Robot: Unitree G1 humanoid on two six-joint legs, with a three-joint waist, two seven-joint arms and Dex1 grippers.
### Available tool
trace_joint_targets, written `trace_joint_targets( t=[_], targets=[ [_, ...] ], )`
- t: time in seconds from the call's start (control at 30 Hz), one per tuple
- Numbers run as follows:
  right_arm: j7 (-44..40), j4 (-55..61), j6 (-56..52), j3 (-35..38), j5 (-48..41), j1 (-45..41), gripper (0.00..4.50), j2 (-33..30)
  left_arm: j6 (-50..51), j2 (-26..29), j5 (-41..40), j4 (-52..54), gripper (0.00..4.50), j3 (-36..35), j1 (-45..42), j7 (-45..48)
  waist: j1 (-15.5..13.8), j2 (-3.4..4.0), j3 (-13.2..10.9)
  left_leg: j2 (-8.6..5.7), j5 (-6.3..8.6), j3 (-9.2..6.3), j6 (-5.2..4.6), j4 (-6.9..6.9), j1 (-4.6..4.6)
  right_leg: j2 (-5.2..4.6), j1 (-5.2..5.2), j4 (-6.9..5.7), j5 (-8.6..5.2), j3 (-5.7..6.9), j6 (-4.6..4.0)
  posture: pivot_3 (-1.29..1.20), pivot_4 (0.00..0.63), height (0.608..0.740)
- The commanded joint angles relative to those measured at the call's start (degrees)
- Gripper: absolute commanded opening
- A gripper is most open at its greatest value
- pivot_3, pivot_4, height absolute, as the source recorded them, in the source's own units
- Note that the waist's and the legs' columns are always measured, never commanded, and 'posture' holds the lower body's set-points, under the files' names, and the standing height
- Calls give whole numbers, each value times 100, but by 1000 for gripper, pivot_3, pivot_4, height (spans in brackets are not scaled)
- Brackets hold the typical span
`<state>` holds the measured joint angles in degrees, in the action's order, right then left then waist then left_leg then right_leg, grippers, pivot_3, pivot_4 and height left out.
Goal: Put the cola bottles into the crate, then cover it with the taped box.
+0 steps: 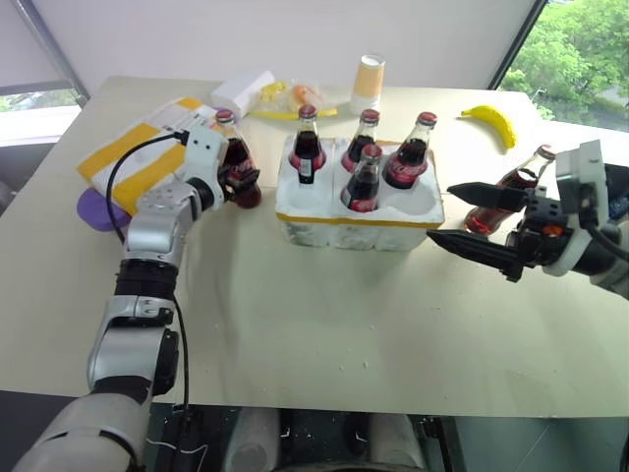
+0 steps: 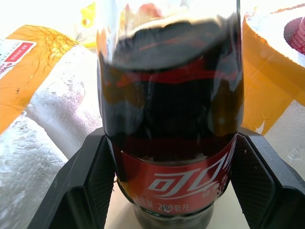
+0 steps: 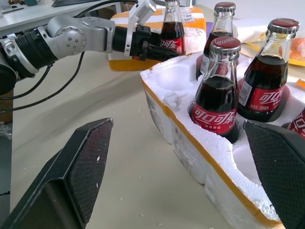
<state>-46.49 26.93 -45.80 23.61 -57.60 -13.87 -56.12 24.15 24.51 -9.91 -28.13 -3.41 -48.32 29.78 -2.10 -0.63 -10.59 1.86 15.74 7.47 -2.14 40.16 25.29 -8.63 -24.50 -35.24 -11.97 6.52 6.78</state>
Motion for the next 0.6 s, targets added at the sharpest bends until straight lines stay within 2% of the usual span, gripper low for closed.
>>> trace_joint_targets(
  t=[0.03,0.2,0.3,0.37,0.5,0.6],
  targets=[
    [-21,143,57,250,-102,15,4500,-1,110,264,-166,345,2786,-345,-235,-11,13,0,0,1,0,-1,0,0,0,0,-1,0,0,0,0,0,150,740],
    [-75,134,49,228,-81,16,4500,-61,1059,811,-1158,1081,2786,-897,-610,707,101,-24,-16,3,-2,0,2,-1,11,3,-15,-4,0,0,0,0,150,740],
    [-169,71,45,277,-62,30,4500,-118,1737,1506,-2011,1842,2786,-903,-727,2091,132,-33,-22,2,-2,-1,3,-2,18,2,-16,-1,0,1,1,0,150,740],
    [-220,43,57,292,-27,50,4500,-139,2062,1771,-2492,2131,2786,-853,-896,2777,123,-34,-22,2,-1,1,2,-3,19,2,-14,-4,0,0,1,0,150,740],
    [-177,33,54,315,-49,50,4500,-87,2352,1819,-2805,2222,2786,-547,-1216,3353,68,-33,-22,-3,0,4,0,-2,9,-2,4,6,-5,3,9,0,150,740],
    [-72,96,23,393,-147,85,4500,-13,2021,1592,-2447,1991,2786,24,-1435,3565,63,-30,-19,-4,-2,6,4,-2,0,0,5,2,-5,1,9,0,150,740]
  ],
)
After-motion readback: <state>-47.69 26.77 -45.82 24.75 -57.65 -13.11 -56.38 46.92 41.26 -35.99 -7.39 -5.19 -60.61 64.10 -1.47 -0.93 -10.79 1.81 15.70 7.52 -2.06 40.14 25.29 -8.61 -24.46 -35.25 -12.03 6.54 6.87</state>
